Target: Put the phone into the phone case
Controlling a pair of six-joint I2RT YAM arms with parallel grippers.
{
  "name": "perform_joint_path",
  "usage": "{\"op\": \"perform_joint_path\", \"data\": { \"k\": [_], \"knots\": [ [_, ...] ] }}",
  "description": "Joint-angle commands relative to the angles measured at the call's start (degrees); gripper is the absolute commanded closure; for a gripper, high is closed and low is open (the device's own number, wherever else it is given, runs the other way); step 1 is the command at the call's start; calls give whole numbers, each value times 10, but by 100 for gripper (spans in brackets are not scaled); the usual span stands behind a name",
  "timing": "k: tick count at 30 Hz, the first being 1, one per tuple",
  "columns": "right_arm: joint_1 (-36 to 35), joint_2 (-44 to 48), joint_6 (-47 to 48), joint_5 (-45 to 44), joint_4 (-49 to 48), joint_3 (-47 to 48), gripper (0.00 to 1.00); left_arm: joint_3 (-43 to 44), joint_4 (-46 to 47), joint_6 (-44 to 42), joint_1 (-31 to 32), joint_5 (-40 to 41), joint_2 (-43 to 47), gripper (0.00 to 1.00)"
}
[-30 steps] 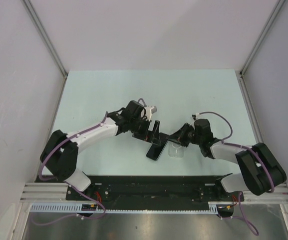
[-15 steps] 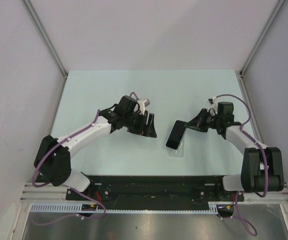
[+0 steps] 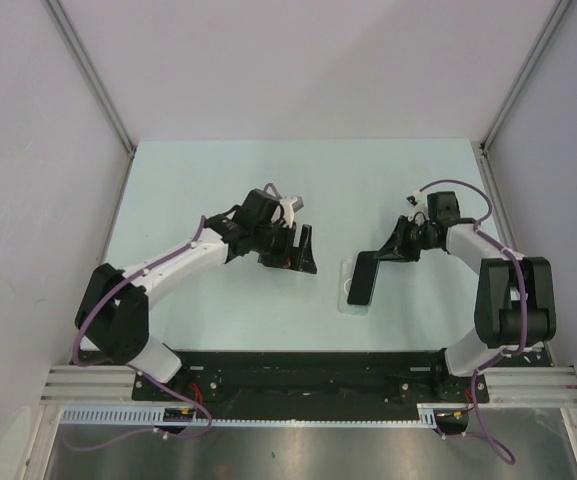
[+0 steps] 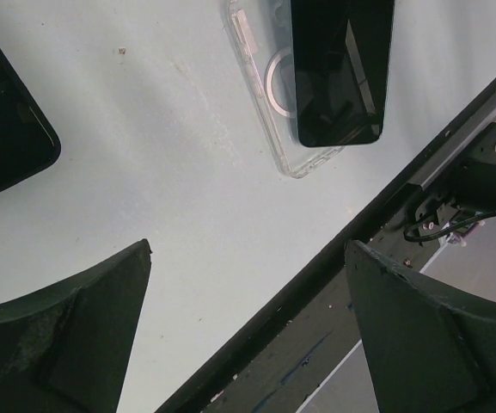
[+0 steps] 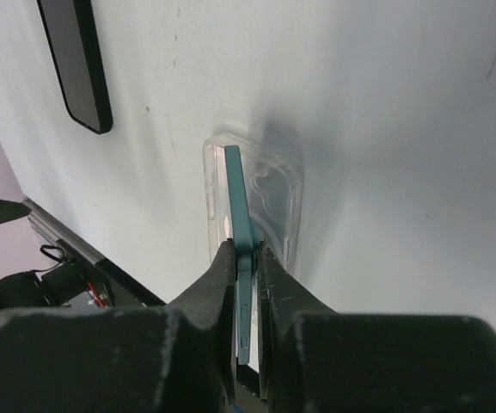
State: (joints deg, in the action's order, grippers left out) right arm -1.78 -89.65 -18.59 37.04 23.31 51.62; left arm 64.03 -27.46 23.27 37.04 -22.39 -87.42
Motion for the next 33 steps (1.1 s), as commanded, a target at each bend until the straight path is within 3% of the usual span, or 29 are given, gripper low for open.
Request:
{"op": "perform_joint_path", "data": {
  "k": [1,10,18,33],
  "knots": [
    [-5,-21,32,-8,12,39,99,12,24,15,-3,-15,-6,3],
    [-23,-97,16,20,-23,39,94,-25,81,55,0,-49,-26,6],
    [-60,-117,4,-10,-46,30,93,-40,128,70,23,-60,-60,11],
    [-80,-52,-80,-51,-78,-5,68,-51,180,91,51,-73,-94,16]
  ]
}}
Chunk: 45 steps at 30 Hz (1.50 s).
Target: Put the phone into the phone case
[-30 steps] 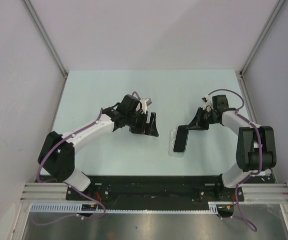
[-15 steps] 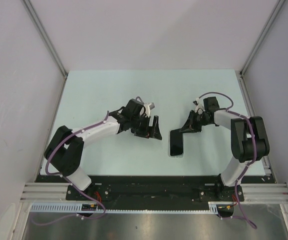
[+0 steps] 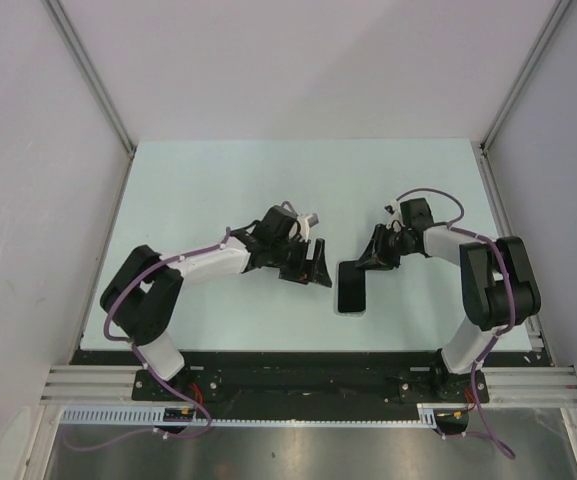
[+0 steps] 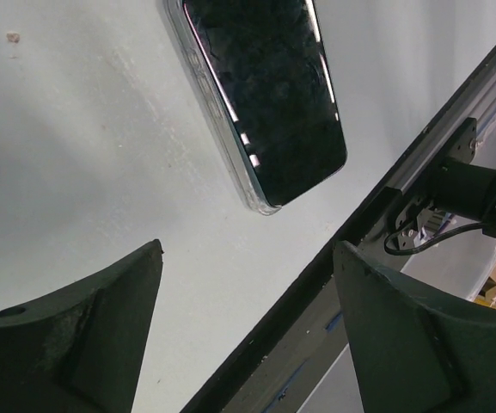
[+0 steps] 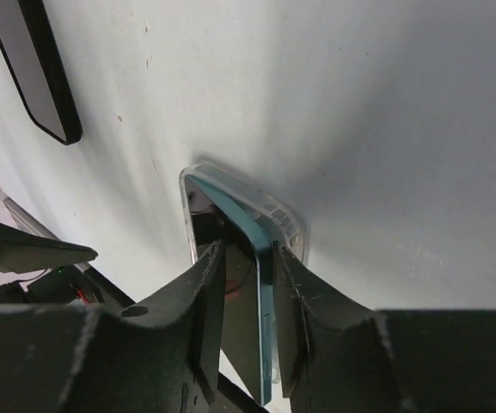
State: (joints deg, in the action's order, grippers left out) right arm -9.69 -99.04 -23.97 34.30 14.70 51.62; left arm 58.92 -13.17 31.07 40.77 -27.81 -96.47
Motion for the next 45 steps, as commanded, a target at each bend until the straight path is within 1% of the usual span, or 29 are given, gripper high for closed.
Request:
{"op": "perform_joint_path", "data": {
  "k": [1,4,5,6,7,8,10,11,13,14,15,17,18,20,21,22,26,39,45],
  "knots": [
    [-1,53,-28,-25,15,-5,67,1,38,13,15,-20,-6,17],
    [3,68,-28,-38,33,-6,63,1,39,14,17,-15,-12,27],
    [5,76,-28,-42,39,-6,60,2,39,14,16,-14,-14,36],
    [5,80,-22,-52,45,-6,56,1,41,14,16,-13,-20,42],
    [5,83,-19,-55,57,-6,55,1,42,14,17,-13,-22,47],
    [6,87,-16,-57,62,-6,55,2,43,16,17,-12,-25,58],
    [5,92,-8,-71,80,-6,55,1,49,15,18,-10,-32,65],
    [4,98,-6,-78,87,-6,55,0,49,15,17,-6,-34,71],
    [-1,105,1,-103,107,-6,60,-1,50,15,19,-5,-42,78],
    [-2,109,2,-112,115,-7,63,-2,51,14,19,-4,-45,83],
    [-10,115,3,-132,122,-8,73,-3,53,13,20,-3,-47,85],
    [-19,119,2,-150,141,-14,82,-3,54,14,21,-3,-56,91],
    [-26,123,3,-170,150,-17,90,-6,63,14,26,-6,-59,92],
    [-50,123,-2,-189,156,-23,98,-8,74,19,30,-7,-65,94],
    [-57,123,-4,-206,156,-31,100,-9,77,20,37,-7,-67,96],
    [-73,119,-6,-212,157,-35,100,-8,78,22,40,-5,-71,97],
    [-96,108,-20,-238,151,-57,100,-7,82,27,55,3,-93,100],
    [-153,97,-58,-251,122,-70,100,-15,107,51,88,19,-116,100],
    [-173,102,-84,-264,112,-70,100,-36,148,86,102,20,-116,100]
  ]
}}
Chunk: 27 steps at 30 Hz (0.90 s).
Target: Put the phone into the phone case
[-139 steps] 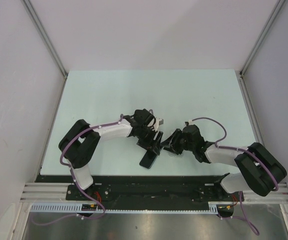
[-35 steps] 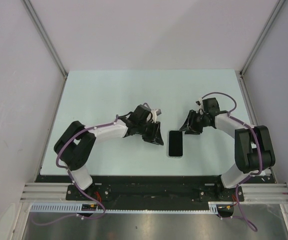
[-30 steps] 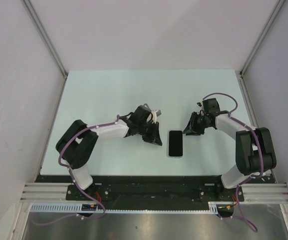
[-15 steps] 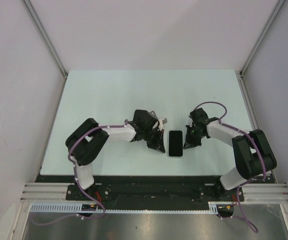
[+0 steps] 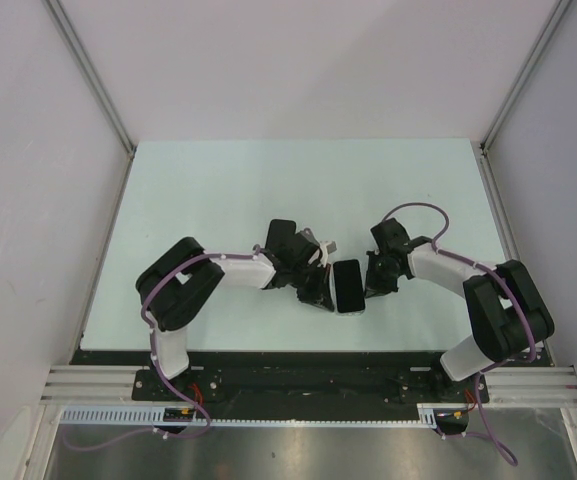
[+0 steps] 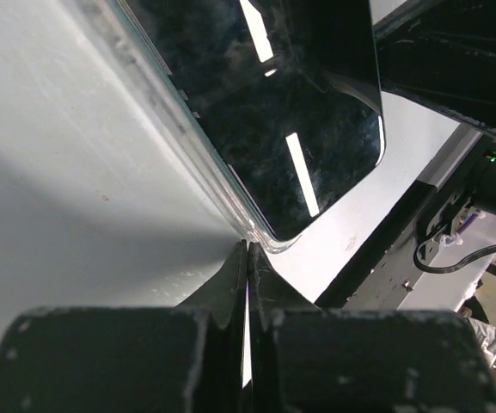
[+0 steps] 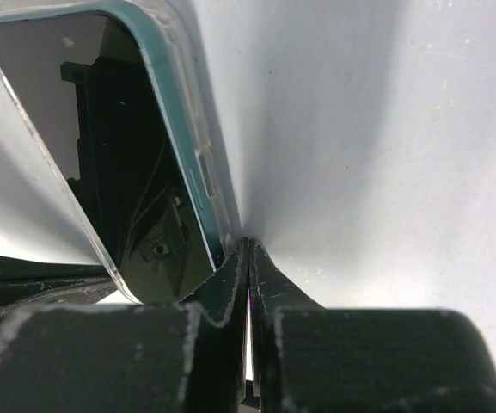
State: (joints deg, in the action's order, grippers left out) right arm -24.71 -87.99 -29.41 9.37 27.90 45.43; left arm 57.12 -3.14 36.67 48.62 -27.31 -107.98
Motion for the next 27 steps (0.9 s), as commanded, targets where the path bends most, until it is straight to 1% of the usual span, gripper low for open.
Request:
{"op": "perform_joint_path", "data": {
  "k": [1,5,9,15,17,19,20,21,23,24,25,26,27],
  "knots": [
    [-26,-10,-39,-25,-20,-8,100,-19,52,33,26,16,-3,100],
    [-48,-15,-58,-37,-26,-12,99,-24,55,48,29,15,11,100],
    [-54,-16,-68,-40,-35,-22,99,-29,55,58,28,38,38,100],
    [-43,-8,-62,-44,-31,-22,98,-12,4,51,27,79,58,99],
    [-24,0,-53,-41,-29,-22,95,-15,-11,52,25,96,69,97],
    [0,5,-26,-30,-27,-22,92,-19,-24,57,22,111,93,91],
    [24,13,-13,-23,-27,-22,91,-23,-28,60,20,128,101,88],
    [39,18,-3,-16,-26,-22,91,-25,-32,61,18,137,109,81],
    [62,33,25,6,-26,-22,89,-27,-46,63,11,159,131,71],
    [87,51,34,24,-31,-25,88,-29,-48,64,7,164,136,63],
    [98,60,51,72,-45,-29,84,-31,-48,65,-1,168,143,59],
    [112,69,56,94,-52,-37,81,-33,-47,65,-5,170,144,52],
    [128,84,63,114,-59,-39,78,-33,-46,65,-10,167,144,49]
  ]
}}
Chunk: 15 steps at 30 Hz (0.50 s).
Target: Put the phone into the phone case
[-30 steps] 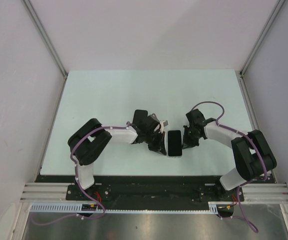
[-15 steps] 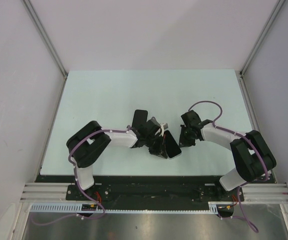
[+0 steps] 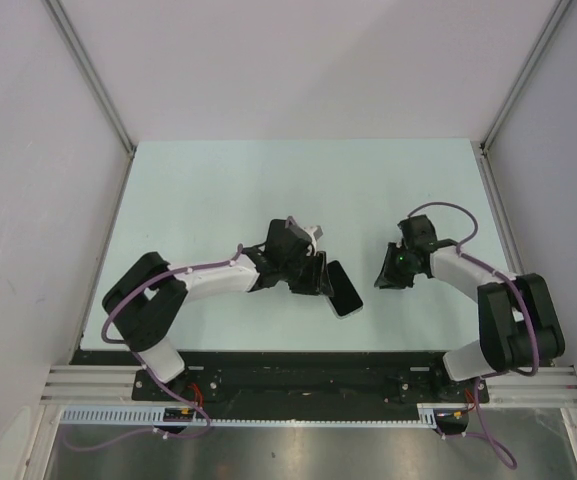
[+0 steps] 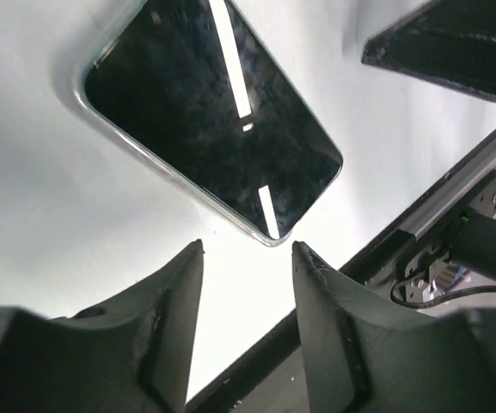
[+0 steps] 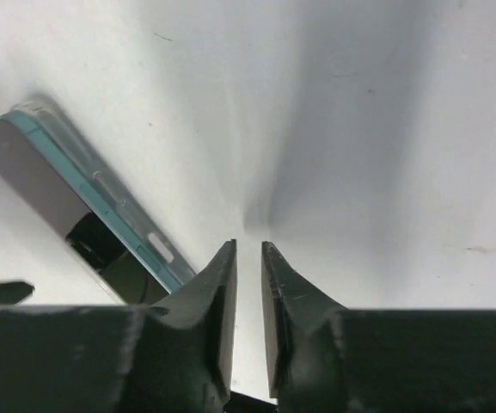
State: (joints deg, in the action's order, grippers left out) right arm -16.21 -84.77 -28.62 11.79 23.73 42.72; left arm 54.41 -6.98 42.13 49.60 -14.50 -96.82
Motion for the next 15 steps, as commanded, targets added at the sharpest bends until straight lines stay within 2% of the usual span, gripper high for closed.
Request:
{"op": "perform_joint_path", "data": {
  "k": [1,3,4,6,7,15],
  "knots": [
    [50,61,62,127,-25,-15,70,-4,-8,11,-30,37,30,46],
    [58,74,77,168,-54,-28,61,-1,-4,11,-38,24,20,42],
    [66,87,79,206,-82,-34,52,-1,-2,11,-44,20,16,41],
    [71,95,83,237,-109,-49,42,1,11,13,-48,10,3,39],
    [72,98,84,263,-131,-54,34,0,17,14,-51,5,1,38],
    [75,79,74,288,-196,-69,2,16,29,23,-53,-6,-50,36]
  ]
}}
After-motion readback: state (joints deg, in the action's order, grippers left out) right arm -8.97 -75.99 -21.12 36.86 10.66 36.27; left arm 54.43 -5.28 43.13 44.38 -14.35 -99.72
